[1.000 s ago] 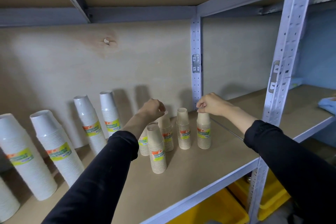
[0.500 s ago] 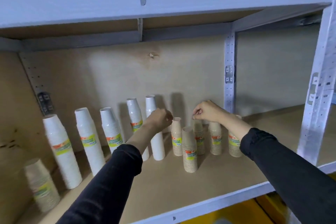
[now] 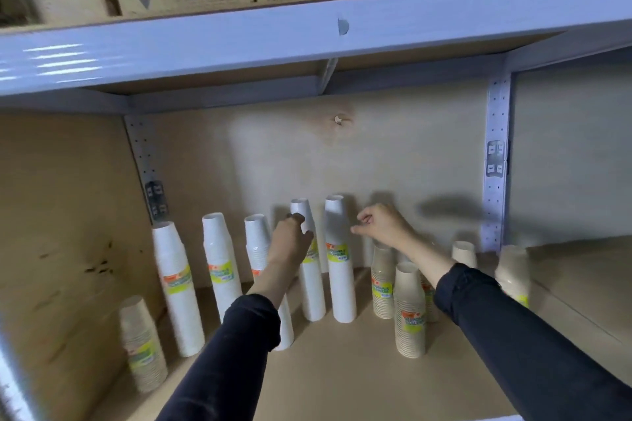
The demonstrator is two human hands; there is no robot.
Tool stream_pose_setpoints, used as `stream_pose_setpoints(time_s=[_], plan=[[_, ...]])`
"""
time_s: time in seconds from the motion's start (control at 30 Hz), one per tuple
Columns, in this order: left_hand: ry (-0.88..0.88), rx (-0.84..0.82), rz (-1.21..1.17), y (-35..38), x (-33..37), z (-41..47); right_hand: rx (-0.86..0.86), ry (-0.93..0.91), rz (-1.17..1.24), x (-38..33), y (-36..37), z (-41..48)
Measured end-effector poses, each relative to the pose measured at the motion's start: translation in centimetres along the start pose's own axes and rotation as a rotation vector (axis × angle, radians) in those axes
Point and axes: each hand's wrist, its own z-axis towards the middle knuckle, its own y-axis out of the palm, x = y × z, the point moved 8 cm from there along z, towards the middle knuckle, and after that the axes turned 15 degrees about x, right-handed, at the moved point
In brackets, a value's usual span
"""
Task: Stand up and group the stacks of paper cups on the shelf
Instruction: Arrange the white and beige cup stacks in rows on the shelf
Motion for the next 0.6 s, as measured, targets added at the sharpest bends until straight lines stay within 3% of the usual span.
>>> stream_pose_setpoints(time_s=[0.27, 0.6], plan=[[-0.193, 0.167, -0.091, 1.6, -1.1, 2.4, 0.049, 0.171, 0.133, 1.1, 3.2, 2.8], [-0.284, 0.100, -0.156, 3.3, -2.4, 4.2, -0.002, 0.237, 0.247, 0.6, 6.0, 4.2]])
